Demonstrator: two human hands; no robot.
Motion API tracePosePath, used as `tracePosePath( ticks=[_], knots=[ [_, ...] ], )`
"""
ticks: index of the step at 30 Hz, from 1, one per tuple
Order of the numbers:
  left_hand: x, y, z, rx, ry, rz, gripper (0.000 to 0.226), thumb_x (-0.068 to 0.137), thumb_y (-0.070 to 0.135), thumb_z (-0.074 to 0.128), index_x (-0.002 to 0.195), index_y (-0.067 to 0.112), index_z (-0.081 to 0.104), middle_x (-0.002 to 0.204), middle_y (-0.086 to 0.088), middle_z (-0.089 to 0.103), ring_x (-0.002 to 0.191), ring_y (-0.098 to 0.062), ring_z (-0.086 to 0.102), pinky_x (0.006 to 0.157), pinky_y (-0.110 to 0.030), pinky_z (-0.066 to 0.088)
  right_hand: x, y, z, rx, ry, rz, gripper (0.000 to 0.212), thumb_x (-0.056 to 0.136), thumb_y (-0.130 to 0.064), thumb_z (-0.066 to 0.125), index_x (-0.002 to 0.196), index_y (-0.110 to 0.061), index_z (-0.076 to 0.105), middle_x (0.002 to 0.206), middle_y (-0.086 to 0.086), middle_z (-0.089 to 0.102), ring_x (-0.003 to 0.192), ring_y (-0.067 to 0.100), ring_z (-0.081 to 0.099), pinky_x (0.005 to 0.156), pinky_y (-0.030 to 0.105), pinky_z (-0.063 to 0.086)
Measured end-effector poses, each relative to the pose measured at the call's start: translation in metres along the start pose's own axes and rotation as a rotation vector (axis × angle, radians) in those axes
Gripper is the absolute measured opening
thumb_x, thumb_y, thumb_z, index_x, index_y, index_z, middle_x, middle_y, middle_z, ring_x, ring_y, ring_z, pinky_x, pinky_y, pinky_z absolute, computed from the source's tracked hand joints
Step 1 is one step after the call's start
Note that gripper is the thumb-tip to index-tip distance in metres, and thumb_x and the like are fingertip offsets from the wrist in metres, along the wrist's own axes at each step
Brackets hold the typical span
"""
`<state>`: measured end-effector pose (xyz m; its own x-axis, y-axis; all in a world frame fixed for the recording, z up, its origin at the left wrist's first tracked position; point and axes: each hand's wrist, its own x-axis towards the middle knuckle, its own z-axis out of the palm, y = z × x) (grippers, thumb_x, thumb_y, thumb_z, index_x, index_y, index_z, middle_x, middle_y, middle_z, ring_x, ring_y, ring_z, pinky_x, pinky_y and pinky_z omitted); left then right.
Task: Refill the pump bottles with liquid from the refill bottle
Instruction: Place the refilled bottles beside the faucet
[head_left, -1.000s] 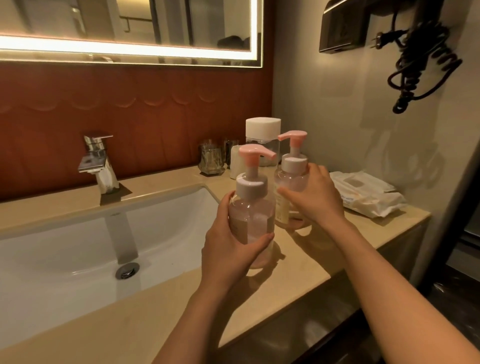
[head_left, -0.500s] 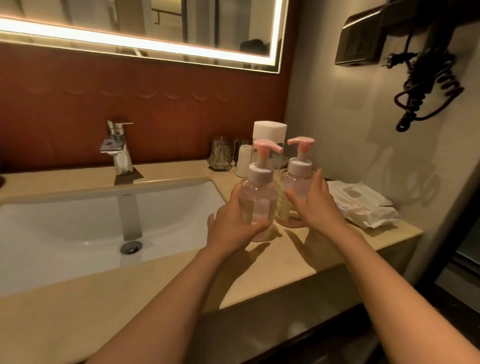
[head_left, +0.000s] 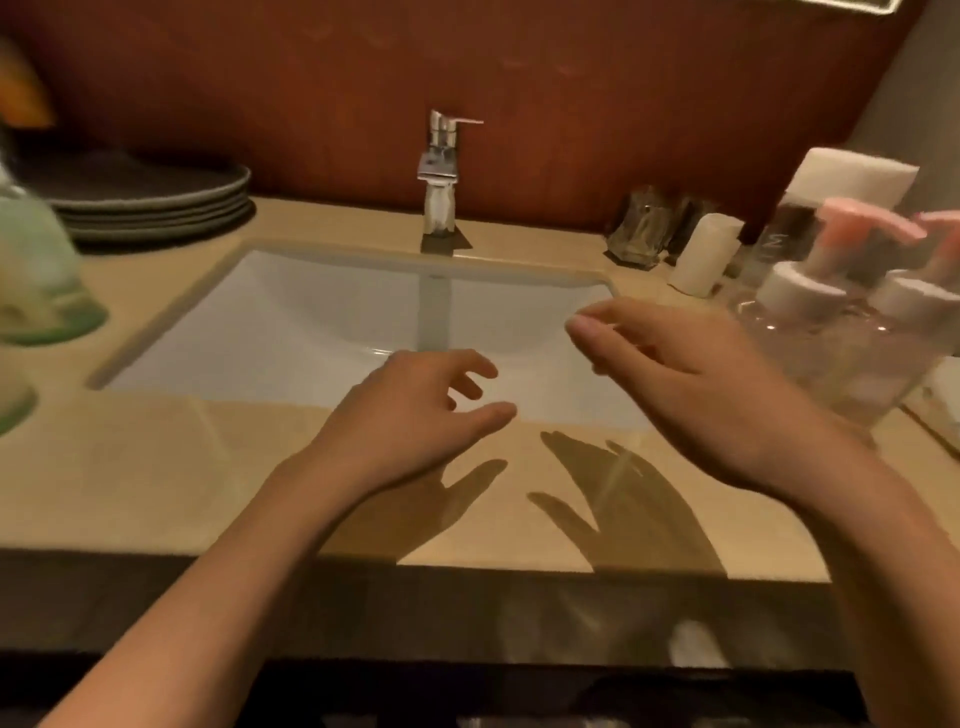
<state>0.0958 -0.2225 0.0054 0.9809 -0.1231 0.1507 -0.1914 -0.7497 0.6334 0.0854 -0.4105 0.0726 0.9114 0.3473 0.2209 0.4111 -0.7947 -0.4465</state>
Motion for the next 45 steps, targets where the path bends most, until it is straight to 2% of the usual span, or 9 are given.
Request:
tracePosePath(
  ticks=[5, 9, 18, 24, 28, 32, 37, 42, 45],
  knots=[
    [0.008, -0.053, -0.067, -0.023, 0.235, -0.252, 0.038, 0.078, 0.057, 0.055, 0.114, 0.042, 0.055, 0.095, 0.025, 0.055, 0.082, 0.009, 0.053, 0.063, -0.011, 0.04, 0.107, -0.045, 0.026, 0.069, -0.08, -0.295, 0.049, 0.083, -0.065, 0.027, 0.112, -0.038, 0.057, 0.095, -0.02, 0.056, 0.08, -0.006, 0.049, 0.067, 0.01, 0.036],
    [0.01, -0.077, -0.105, -0.1, 0.392, -0.412, 0.04, 0.078, 0.053, 0.056, 0.114, 0.037, 0.061, 0.101, 0.02, 0.063, 0.089, 0.004, 0.059, 0.075, -0.017, 0.048, 0.17, -0.088, 0.059, 0.26, -0.187, -0.446, 0.035, 0.088, -0.057, 0.033, 0.106, -0.038, 0.056, 0.089, -0.021, 0.055, 0.086, -0.006, 0.054, 0.069, 0.012, 0.04],
    [-0.05, -0.081, -0.158, -0.245, 0.4, -0.661, 0.029, 0.083, 0.038, 0.061, 0.113, 0.038, 0.059, 0.102, 0.017, 0.066, 0.094, 0.005, 0.061, 0.089, -0.022, 0.049, 0.205, -0.171, 0.105, 0.481, -0.544, -0.529, 0.036, 0.092, -0.05, 0.04, 0.115, -0.031, 0.06, 0.096, -0.021, 0.059, 0.09, -0.005, 0.057, 0.073, 0.01, 0.043],
    [-0.101, -0.056, -0.191, -0.322, 0.546, -0.829, 0.024, 0.086, 0.025, 0.062, 0.11, 0.027, 0.063, 0.098, 0.006, 0.068, 0.087, -0.001, 0.063, 0.074, -0.01, 0.047, 0.197, -0.209, 0.091, 0.468, -0.719, -0.547, 0.032, 0.092, -0.046, 0.045, 0.114, -0.031, 0.062, 0.101, -0.017, 0.065, 0.09, -0.005, 0.058, 0.074, 0.011, 0.044],
    [-0.111, -0.06, -0.202, -0.252, 0.806, -0.903, 0.035, 0.078, 0.028, 0.072, 0.109, 0.027, 0.054, 0.102, 0.012, 0.061, 0.088, -0.004, 0.06, 0.078, -0.023, 0.051, 0.21, -0.222, 0.097, 0.423, -0.656, -0.456, 0.028, 0.089, -0.04, 0.056, 0.112, -0.026, 0.063, 0.104, -0.01, 0.067, 0.091, 0.003, 0.06, 0.083, 0.029, 0.051],
    [-0.099, -0.075, -0.208, -0.268, 0.84, -0.864, 0.066, 0.072, 0.03, 0.077, 0.127, 0.033, 0.039, 0.127, 0.016, 0.047, 0.112, -0.003, 0.047, 0.094, -0.025, 0.041, 0.226, -0.231, 0.122, 0.346, -0.571, -0.345, 0.053, 0.087, -0.04, 0.062, 0.134, -0.021, 0.047, 0.131, -0.001, 0.056, 0.117, 0.019, 0.053, 0.094, 0.038, 0.045],
    [-0.089, -0.122, -0.223, -0.434, 0.74, -0.729, 0.061, 0.071, 0.023, 0.08, 0.116, 0.043, 0.045, 0.124, 0.017, 0.053, 0.115, 0.0, 0.048, 0.095, -0.018, 0.039, 0.242, -0.263, 0.155, 0.419, -0.529, -0.299, 0.065, 0.082, -0.029, 0.07, 0.139, -0.019, 0.04, 0.138, -0.002, 0.049, 0.119, 0.012, 0.047, 0.091, 0.02, 0.034],
    [-0.085, -0.139, -0.213, -0.579, 0.651, -0.67, 0.052, 0.066, 0.044, 0.074, 0.114, 0.039, 0.055, 0.113, 0.011, 0.062, 0.108, -0.01, 0.058, 0.095, -0.042, 0.046, 0.241, -0.278, 0.178, 0.539, -0.442, -0.229, 0.049, 0.077, -0.021, 0.075, 0.12, -0.021, 0.054, 0.115, -0.005, 0.059, 0.103, 0.011, 0.054, 0.077, 0.018, 0.038],
    [-0.078, -0.147, -0.212, -0.619, 0.626, -0.629, 0.056, 0.067, 0.043, 0.071, 0.119, 0.032, 0.053, 0.115, 0.006, 0.06, 0.11, -0.014, 0.056, 0.098, -0.044, 0.044, 0.241, -0.281, 0.184, 0.547, -0.39, -0.159, 0.043, 0.076, -0.025, 0.076, 0.115, -0.021, 0.057, 0.111, -0.005, 0.063, 0.098, 0.01, 0.056, 0.072, 0.016, 0.039]
  ],
)
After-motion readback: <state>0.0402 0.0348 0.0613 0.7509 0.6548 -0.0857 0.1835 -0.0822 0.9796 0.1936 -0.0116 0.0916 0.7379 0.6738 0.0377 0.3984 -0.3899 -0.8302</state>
